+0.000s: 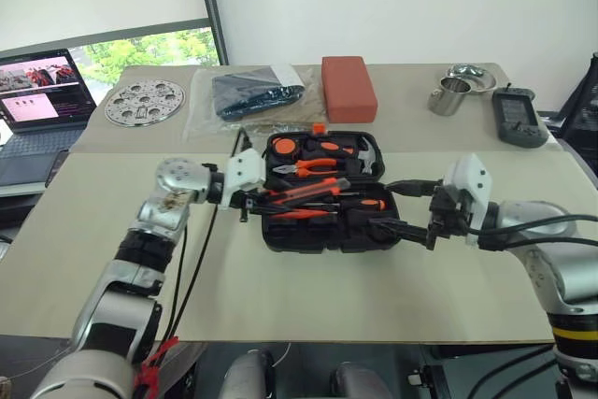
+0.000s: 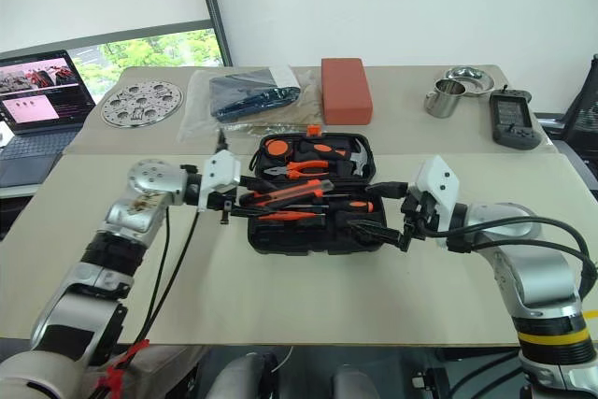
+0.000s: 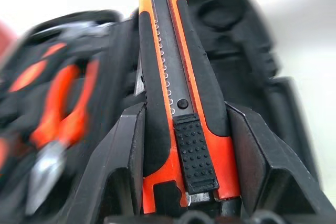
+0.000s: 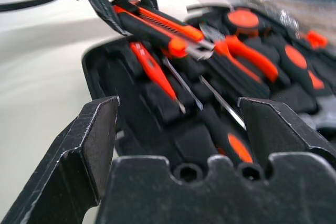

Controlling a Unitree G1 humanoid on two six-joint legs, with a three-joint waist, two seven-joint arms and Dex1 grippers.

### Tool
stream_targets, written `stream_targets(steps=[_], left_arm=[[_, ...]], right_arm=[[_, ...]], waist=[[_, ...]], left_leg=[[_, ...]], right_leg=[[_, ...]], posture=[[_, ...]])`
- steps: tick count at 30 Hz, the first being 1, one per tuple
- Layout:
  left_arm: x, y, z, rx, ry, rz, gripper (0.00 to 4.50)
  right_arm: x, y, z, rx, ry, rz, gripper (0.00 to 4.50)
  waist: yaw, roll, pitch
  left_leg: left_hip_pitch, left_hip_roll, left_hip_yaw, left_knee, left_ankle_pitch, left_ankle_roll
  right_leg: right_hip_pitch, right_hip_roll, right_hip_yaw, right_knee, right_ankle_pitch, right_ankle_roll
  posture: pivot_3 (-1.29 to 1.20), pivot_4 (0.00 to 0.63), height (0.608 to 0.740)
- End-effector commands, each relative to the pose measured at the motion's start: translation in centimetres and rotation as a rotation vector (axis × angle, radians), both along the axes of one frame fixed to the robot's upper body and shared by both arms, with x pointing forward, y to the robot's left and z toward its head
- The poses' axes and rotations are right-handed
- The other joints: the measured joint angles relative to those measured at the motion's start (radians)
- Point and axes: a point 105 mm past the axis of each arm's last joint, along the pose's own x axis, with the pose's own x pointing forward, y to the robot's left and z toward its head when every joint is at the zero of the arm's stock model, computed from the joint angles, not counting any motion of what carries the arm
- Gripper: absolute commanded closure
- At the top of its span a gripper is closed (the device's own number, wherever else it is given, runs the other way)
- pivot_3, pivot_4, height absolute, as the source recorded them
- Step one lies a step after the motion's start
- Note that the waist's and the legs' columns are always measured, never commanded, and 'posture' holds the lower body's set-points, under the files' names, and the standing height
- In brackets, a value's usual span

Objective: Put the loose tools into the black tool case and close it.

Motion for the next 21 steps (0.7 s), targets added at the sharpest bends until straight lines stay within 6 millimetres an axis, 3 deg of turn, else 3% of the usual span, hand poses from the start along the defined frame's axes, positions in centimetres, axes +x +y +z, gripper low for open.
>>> stream_targets(steps=[1,10,21], left_arm=[[-0.3,-1.1,0.0,0.044,-0.042,-0.076,2.72],[-1.2,-1.9,-1.9,0.119,0.038,-0.081,2.72],[-1.1,-2.3,-2.4,0.194,0.04,-0.038,2.72]], right_arm=[[-0.8,-0.2,0.8,-0.033,-0.031,0.015,0.3],[-0.8,-0.2,1.3,-0.034,-0.063,0.003,0.3],[-0.4,-0.1,1.6,-0.033,-0.082,0.0,0.3]], waist=[[-0.001,0.0,0.0],[-0.007,0.0,0.0],[-0.005,0.0,0.0]], left_leg=[[0.0,0.0,0.0,0.0,0.0,0.0],[0.0,0.0,-0.001,0.001,0.0,0.0],[0.0,0.0,-0.001,0.001,0.0,0.0]], right_leg=[[0.0,0.0,0.0,0.0,0.0,0.0],[0.0,0.0,0.0,0.001,0.0,0.0],[0.001,0.0,0.0,0.001,0.0,0.0]], posture=[[0.0,0.15,0.74],[0.0,0.15,0.74],[0.0,0.15,0.74]])
